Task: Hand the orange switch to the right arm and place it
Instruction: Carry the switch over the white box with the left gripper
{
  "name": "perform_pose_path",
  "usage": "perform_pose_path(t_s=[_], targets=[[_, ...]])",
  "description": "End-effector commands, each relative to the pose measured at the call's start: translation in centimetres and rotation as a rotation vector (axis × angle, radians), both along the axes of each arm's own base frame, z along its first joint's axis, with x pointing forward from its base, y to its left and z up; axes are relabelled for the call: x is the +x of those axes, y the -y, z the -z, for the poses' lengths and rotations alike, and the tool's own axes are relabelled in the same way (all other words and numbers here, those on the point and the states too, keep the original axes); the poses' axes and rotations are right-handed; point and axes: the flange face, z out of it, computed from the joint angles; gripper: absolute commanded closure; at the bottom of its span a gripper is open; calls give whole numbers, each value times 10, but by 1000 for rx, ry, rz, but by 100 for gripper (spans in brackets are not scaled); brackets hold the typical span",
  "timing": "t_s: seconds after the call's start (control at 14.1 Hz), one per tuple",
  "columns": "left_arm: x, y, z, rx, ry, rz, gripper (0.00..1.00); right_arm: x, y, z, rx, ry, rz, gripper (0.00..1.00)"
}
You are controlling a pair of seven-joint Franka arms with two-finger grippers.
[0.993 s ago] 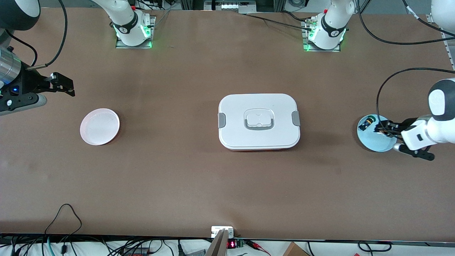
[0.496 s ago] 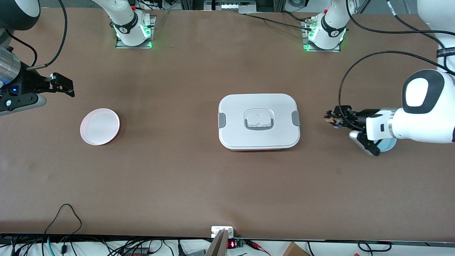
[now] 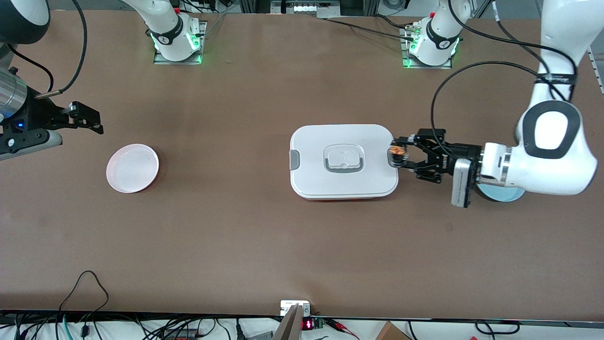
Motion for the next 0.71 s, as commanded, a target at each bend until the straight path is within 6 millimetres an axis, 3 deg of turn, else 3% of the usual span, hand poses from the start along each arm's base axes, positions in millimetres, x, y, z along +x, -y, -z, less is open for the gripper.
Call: perform_pose_path(t_s=[0.0, 0.14, 0.21, 0.35, 0.64], targets=[[0, 51, -6, -178, 186, 2, 84, 3, 12, -2, 51, -11, 24, 0], [2, 82, -6, -220, 386, -12, 84, 2, 8, -1, 55, -14, 15, 0], [-3, 98, 2, -257, 440, -32, 84, 3, 0, 14, 55, -48, -9, 0], [-11, 140, 18, -319, 518, -82, 84, -4, -23, 23, 76, -108, -75, 0], [-33, 201, 33, -307, 606, -156, 84, 0, -63, 67, 394, -267, -49, 0]])
